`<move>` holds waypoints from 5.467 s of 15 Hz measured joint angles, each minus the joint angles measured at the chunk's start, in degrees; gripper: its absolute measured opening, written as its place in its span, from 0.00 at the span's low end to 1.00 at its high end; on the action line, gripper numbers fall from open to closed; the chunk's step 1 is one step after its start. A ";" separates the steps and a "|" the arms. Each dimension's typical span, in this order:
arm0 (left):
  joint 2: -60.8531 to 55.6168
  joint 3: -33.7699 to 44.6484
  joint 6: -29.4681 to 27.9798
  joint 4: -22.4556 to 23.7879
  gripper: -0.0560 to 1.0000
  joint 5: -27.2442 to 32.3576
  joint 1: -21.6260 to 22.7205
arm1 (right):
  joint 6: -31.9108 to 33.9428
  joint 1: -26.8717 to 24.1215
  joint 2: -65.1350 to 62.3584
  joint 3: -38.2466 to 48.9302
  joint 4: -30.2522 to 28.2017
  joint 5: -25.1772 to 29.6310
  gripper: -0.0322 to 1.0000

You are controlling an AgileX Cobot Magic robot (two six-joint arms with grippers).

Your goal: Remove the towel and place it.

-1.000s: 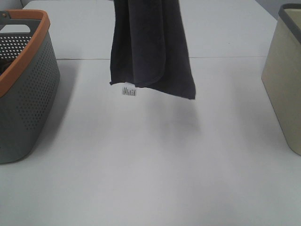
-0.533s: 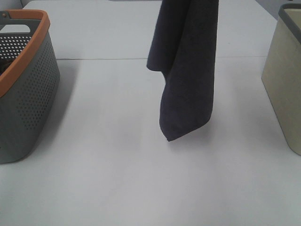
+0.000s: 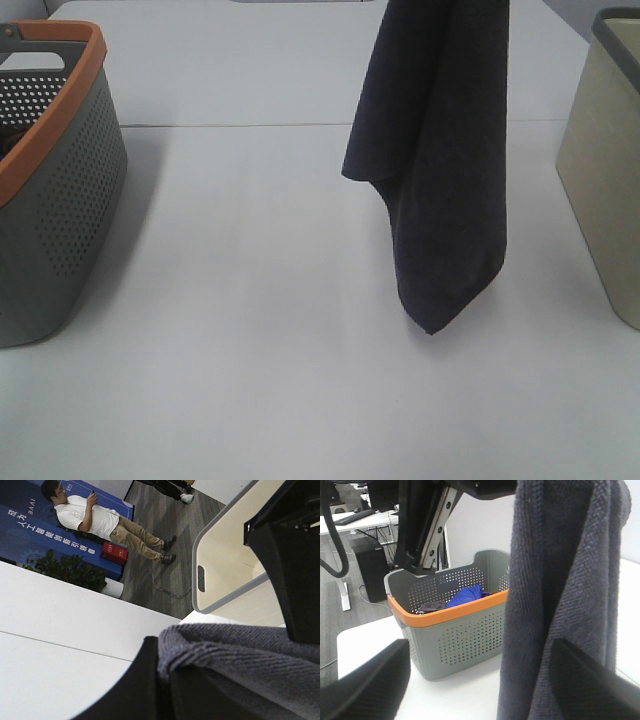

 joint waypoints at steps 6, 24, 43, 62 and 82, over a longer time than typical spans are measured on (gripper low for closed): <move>0.06 0.00 0.00 -0.17 0.06 -0.11 -0.34 | -0.74 0.00 4.81 -0.06 3.72 1.43 0.69; 0.06 0.00 0.00 1.03 0.06 -0.23 -0.40 | -1.78 6.47 6.30 -4.18 6.30 -0.74 0.68; 0.06 0.00 -0.06 1.09 0.05 -0.23 -0.40 | -6.42 6.47 24.69 -4.35 3.32 1.32 0.65; 2.58 0.00 -2.46 2.58 0.05 -0.23 0.92 | 24.52 6.47 9.45 -0.92 -25.15 7.62 0.48; 2.69 0.00 -3.78 3.50 0.05 0.57 0.92 | 28.02 6.53 13.81 -0.92 -24.06 -8.65 0.46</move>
